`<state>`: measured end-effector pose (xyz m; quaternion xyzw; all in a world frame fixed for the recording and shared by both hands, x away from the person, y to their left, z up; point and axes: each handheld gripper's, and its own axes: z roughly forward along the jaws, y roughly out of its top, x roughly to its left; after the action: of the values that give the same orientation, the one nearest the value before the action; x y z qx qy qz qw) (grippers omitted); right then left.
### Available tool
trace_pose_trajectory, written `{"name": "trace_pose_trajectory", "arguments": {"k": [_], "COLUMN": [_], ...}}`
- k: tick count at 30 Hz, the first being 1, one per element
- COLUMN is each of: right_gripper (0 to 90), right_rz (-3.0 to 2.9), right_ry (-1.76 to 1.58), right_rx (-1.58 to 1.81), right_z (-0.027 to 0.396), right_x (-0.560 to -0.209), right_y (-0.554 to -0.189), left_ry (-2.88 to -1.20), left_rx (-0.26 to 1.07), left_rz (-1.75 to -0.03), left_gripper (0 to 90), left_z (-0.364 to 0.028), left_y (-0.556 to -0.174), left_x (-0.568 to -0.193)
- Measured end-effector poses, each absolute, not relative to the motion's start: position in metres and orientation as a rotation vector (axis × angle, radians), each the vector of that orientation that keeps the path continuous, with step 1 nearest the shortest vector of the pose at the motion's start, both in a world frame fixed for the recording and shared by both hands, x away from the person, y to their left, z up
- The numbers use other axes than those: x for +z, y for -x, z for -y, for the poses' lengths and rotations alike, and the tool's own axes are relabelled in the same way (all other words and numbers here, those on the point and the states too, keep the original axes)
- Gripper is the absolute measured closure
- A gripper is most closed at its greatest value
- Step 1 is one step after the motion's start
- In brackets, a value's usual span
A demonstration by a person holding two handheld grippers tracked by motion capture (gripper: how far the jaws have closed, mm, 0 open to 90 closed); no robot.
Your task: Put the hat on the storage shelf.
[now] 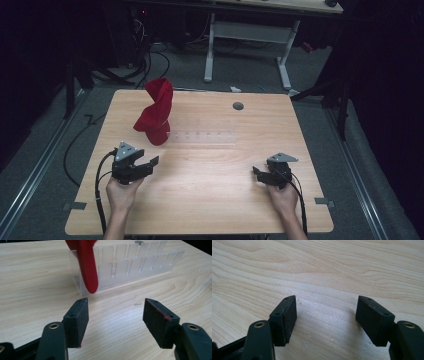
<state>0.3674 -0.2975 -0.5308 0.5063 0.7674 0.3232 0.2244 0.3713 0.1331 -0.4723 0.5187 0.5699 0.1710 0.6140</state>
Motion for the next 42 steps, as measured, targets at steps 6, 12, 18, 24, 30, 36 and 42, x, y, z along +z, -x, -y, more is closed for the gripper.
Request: {"name": "trace_pose_trajectory", "arguments": {"k": [6,12,18,24,30,36,42], "right_gripper": [33.5,33.6,33.6,33.6,33.6,33.7,33.7], "right_rz": [-2.118,-2.116,-2.117,-2.117,-2.116,-2.114,-2.112], "right_ry": [-1.395,-1.397,-1.396,-1.397,-1.397,-1.399,-1.403], "right_rx": [0.891,0.890,0.890,0.890,0.890,0.889,0.888], "right_z": [0.298,0.297,0.297,0.297,0.297,0.297,0.297], "right_x": [-0.531,-0.531,-0.531,-0.531,-0.531,-0.531,-0.531], "right_y": [-0.367,-0.367,-0.367,-0.367,-0.367,-0.367,-0.367], "left_ry": [-1.211,-1.201,-1.274,-1.285,-1.301,-1.325,-1.363], "left_rx": [0.382,0.352,0.364,0.364,0.406,0.439,0.482], "left_rz": [-1.305,-1.297,-1.297,-1.334,-1.360,-1.376,-1.389], "left_gripper": [37.5,36.1,35.7,34.9,33.9,32.1,30.1], "left_z": [-0.126,-0.119,-0.102,-0.093,-0.084,-0.077,-0.072], "left_y": [-0.366,-0.359,-0.362,-0.369,-0.375,-0.382,-0.384], "left_x": [-0.479,-0.487,-0.508,-0.525,-0.538,-0.543,-0.546]}}
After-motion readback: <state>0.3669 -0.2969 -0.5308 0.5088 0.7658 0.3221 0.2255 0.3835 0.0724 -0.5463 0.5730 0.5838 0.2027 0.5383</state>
